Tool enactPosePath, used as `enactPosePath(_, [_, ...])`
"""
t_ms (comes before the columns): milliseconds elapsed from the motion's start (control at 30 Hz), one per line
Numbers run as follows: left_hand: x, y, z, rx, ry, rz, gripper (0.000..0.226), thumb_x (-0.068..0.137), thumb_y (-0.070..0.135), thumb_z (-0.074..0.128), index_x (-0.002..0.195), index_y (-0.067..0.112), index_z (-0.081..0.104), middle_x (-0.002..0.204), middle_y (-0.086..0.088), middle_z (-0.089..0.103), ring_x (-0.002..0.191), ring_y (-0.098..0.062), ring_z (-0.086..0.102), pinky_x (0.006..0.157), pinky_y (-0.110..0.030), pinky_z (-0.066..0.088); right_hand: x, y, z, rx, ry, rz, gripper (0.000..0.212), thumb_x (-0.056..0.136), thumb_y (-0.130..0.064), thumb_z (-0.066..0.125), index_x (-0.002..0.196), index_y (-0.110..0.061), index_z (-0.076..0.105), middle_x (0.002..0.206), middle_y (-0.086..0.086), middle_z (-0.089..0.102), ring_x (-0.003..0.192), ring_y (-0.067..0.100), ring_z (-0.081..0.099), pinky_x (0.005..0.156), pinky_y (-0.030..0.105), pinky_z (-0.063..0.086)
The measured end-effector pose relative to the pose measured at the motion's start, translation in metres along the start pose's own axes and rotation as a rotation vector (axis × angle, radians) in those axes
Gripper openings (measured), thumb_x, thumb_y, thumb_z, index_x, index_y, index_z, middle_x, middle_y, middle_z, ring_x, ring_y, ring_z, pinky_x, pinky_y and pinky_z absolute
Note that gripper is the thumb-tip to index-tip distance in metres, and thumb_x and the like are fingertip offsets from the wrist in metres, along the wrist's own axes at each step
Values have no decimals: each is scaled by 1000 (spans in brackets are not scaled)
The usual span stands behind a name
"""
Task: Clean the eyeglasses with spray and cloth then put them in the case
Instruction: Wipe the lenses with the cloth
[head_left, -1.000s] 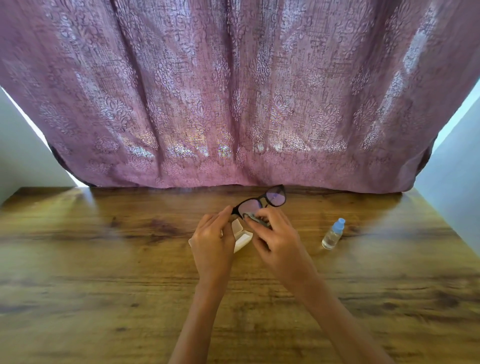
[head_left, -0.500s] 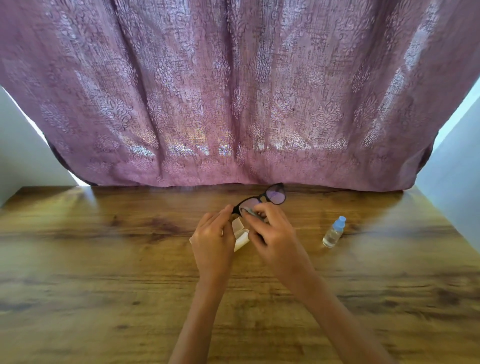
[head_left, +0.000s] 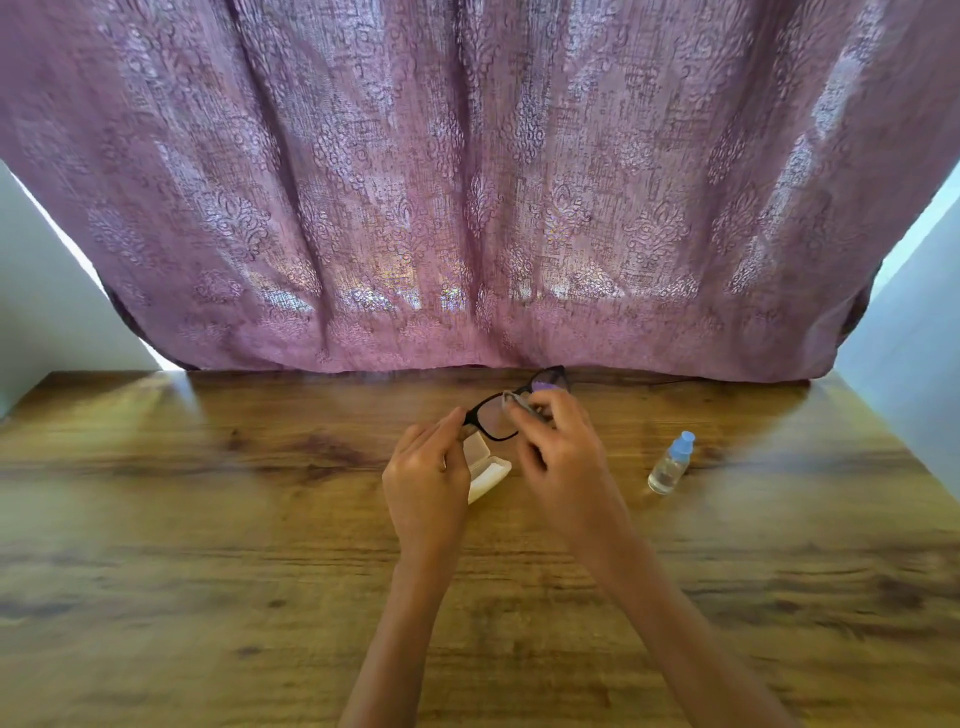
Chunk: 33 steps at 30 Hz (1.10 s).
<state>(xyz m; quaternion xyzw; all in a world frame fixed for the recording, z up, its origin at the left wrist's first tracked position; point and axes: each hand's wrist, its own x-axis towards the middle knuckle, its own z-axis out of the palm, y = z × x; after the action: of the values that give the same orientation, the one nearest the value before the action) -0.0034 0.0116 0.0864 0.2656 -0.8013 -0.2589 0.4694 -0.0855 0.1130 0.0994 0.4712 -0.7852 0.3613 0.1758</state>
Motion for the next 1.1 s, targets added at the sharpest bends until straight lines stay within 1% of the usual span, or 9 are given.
enactPosePath(67, [0,0,1,-13,8,-10,32,79,12,47,94,6,74,75,-4,71,72,-10,55,64,-13,36,2,2,0,-14,7,23,34,82,4,63,115,2,64,104,11,55,98,21,54,83,30,50])
enactPosePath(233, [-2,-3,4,32,-4,-1,26,79,8,54,95,7,75,74,-3,70,76,-11,53,64,-12,34,-3,-12,-1,4,-39,-100,31,85,-1,59,115,1,64,104,9,55,99,14,49,92,14,37])
enactPosePath(333, [-1,-4,3,22,3,4,27,80,9,53,95,6,74,74,-4,70,75,-11,53,64,-12,34,-2,-11,0,7,-45,-88,33,84,2,62,116,1,64,105,9,55,100,15,50,91,16,38])
enactPosePath(500, [-1,-3,2,4,2,-8,33,80,13,46,95,6,74,74,-3,70,73,-10,54,65,-10,34,3,-1,0,-24,-4,10,34,81,6,63,115,1,65,102,12,55,95,21,54,80,26,50])
enactPosePath(667, [-1,-5,2,31,-9,-11,25,80,10,55,96,7,75,76,-3,71,71,-9,55,65,-9,34,-4,-16,2,11,-66,-105,31,89,-4,53,118,1,62,107,8,55,101,13,48,95,10,33])
enactPosePath(733, [-1,-5,1,28,-7,-9,27,81,11,52,97,7,74,76,-2,71,69,-9,56,65,-9,34,-1,-14,3,12,-48,-85,32,88,0,57,119,0,62,107,9,55,102,15,48,94,15,37])
enactPosePath(833, [0,-4,-1,13,2,-30,29,80,9,51,97,8,74,75,-2,70,71,-8,54,65,-9,34,5,-6,2,-19,-26,-25,33,86,4,57,119,2,62,105,12,54,98,20,50,82,23,45])
enactPosePath(1033, [1,-6,-1,1,9,-79,35,81,16,45,98,9,74,76,-2,71,71,-9,55,63,-11,35,-4,-6,5,-12,7,15,31,81,4,65,112,3,66,100,10,56,95,18,52,83,20,44])
enactPosePath(1100, [2,-7,0,8,6,-82,31,80,12,49,97,8,74,76,-2,71,69,-8,54,64,-10,35,-8,-11,6,2,7,-26,28,84,-1,60,112,3,66,99,9,56,93,16,52,83,21,45])
